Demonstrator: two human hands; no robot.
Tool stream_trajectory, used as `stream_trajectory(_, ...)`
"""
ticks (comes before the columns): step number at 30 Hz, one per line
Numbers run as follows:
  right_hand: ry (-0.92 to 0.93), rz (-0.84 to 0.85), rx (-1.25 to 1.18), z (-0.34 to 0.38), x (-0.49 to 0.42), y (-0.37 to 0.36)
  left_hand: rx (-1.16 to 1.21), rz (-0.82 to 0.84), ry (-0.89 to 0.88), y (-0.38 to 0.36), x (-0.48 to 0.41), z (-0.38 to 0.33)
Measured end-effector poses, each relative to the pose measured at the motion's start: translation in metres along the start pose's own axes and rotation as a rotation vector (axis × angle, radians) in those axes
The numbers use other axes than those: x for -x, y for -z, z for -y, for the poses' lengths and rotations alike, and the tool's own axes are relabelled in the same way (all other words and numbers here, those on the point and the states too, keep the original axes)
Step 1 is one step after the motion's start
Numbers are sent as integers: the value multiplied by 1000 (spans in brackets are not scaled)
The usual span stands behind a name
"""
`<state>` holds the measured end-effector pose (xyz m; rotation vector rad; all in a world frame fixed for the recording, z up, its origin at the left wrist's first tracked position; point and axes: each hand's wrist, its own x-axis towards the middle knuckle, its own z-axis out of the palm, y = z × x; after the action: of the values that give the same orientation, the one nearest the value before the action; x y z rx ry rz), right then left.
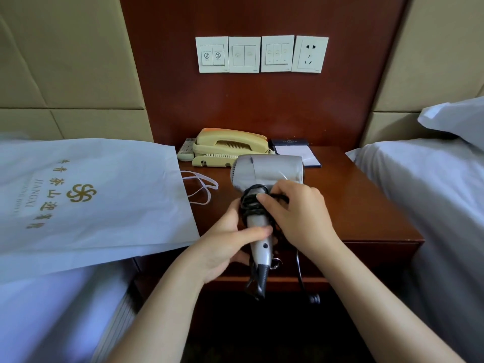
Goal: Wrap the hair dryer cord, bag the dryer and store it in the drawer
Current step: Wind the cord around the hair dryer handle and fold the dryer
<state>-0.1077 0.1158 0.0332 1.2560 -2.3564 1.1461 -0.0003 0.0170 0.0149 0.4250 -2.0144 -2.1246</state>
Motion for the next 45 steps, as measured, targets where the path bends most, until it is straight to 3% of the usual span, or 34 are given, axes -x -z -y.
stream_trajectory(5, 33, -79, -123, -3, 2, 1, 184, -168, -26, -7, -6, -4)
stream_trajectory(10, 107, -20, -157, -3, 6, 0, 110, -330, -26, -4, -10, -5)
stream_trajectory(12, 122, -17, -152, -3, 5, 0, 93, -316, -4, -4, -8, -5)
stream_trajectory(17, 130, -98, -153, -4, 2, 7, 226, -106, 109, -14, 0, -9)
stream_trajectory(20, 126, -80, -166, -4, 2, 4, 204, -85, 115, -11, -1, -8)
stream_trajectory(24, 83, 137, -225, -8, -2, 8, -14, -256, -16, 4, -4, -8)
stream_trajectory(27, 32, 391, -78, -8, -7, 16, -32, -384, -62, 17, -6, -8)
stream_trajectory(31, 17, 608, 126, 0, -7, 16, -105, -447, -54, 27, -6, -9)
stream_trajectory(36, -165, 888, 22, 2, -10, 21, -159, -501, -70, 30, -9, -8)
stream_trajectory(45, -108, 958, -79, -9, -16, 28, -67, -666, -165, 30, -20, -11)
